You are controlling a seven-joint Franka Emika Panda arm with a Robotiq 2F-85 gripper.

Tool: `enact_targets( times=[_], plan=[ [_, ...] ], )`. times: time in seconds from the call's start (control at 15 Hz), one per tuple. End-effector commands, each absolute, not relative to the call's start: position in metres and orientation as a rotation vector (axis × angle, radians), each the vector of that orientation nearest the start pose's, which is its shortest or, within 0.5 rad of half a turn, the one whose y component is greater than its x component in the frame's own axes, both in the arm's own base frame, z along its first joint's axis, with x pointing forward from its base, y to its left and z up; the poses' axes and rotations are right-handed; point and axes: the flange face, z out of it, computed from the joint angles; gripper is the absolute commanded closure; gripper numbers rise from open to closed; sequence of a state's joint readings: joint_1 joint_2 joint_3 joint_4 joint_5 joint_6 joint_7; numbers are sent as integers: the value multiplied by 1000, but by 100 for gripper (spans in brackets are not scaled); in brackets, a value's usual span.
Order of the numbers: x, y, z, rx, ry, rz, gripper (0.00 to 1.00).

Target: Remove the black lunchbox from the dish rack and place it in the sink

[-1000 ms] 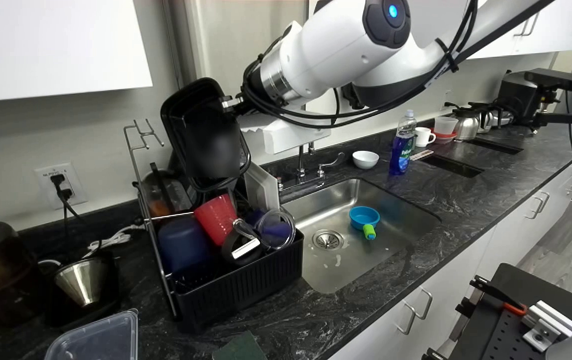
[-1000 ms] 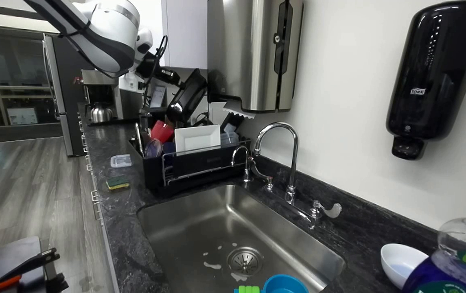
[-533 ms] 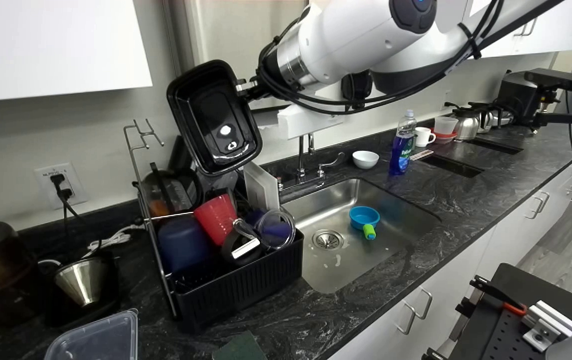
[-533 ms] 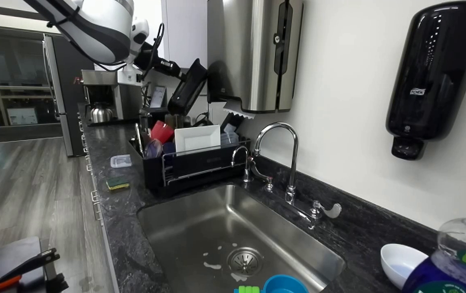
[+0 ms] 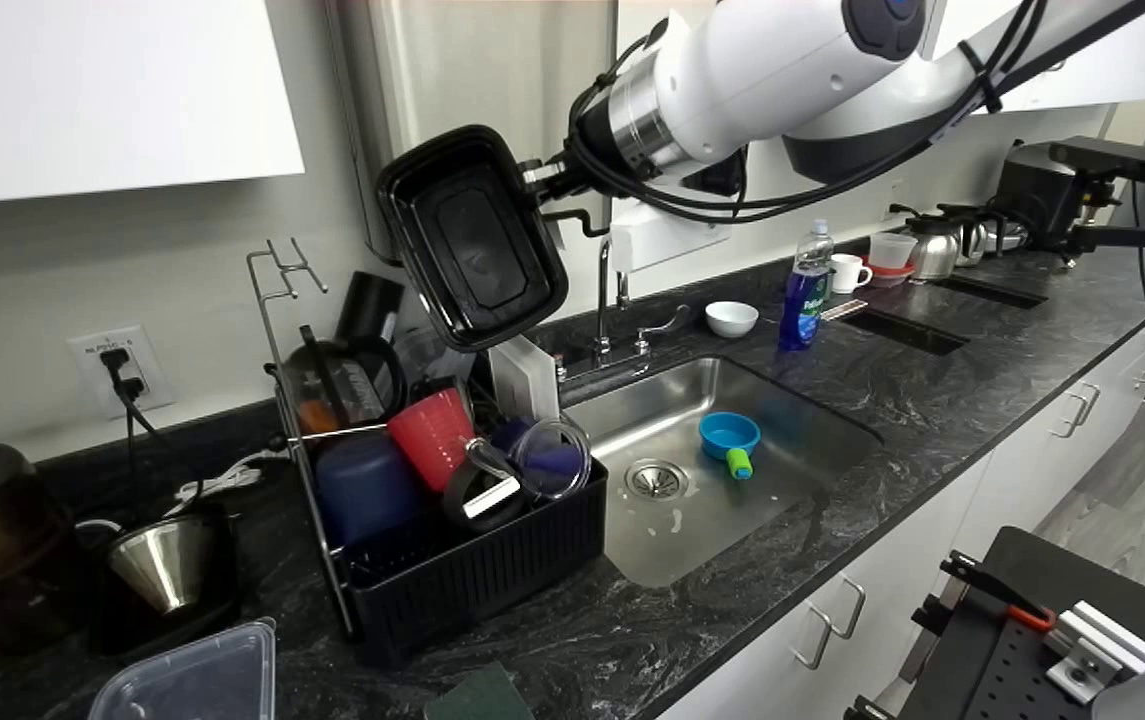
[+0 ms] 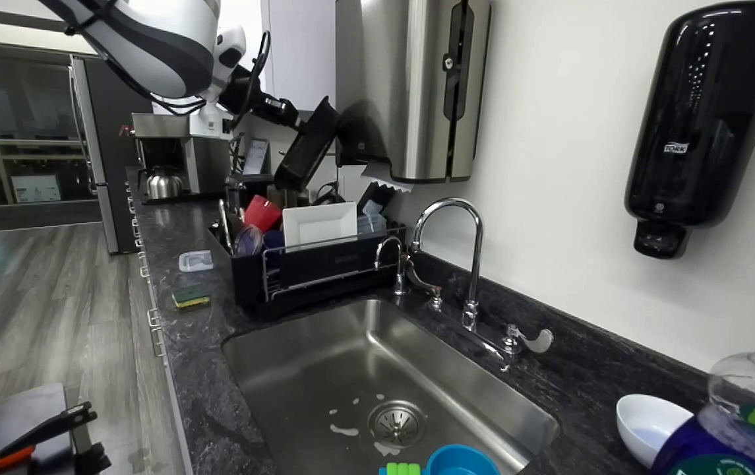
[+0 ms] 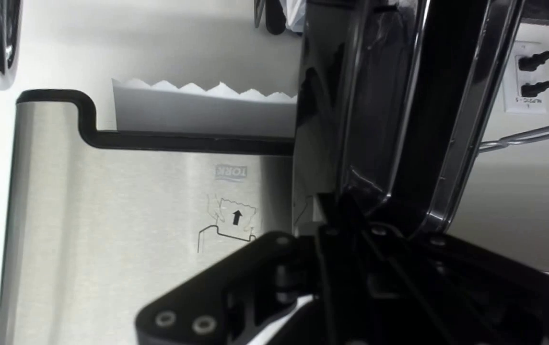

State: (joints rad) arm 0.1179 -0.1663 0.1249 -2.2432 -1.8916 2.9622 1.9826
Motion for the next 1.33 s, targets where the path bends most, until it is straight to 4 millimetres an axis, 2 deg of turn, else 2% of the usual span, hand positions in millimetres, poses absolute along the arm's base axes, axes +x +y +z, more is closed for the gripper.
enact_targets(
  times=[0.0,0.4,0.73,1.07,1.27],
  plan=[
    [461,165,470,-2633,-89,-1675,99],
    [450,125,477,-2645,-51,-1659,99],
    [438,91,474,-2671,19,-1651,99],
    [429,63,466,-2697,118,-1625,99],
    [428,48,453,-2726,179,-1570,99]
  ],
)
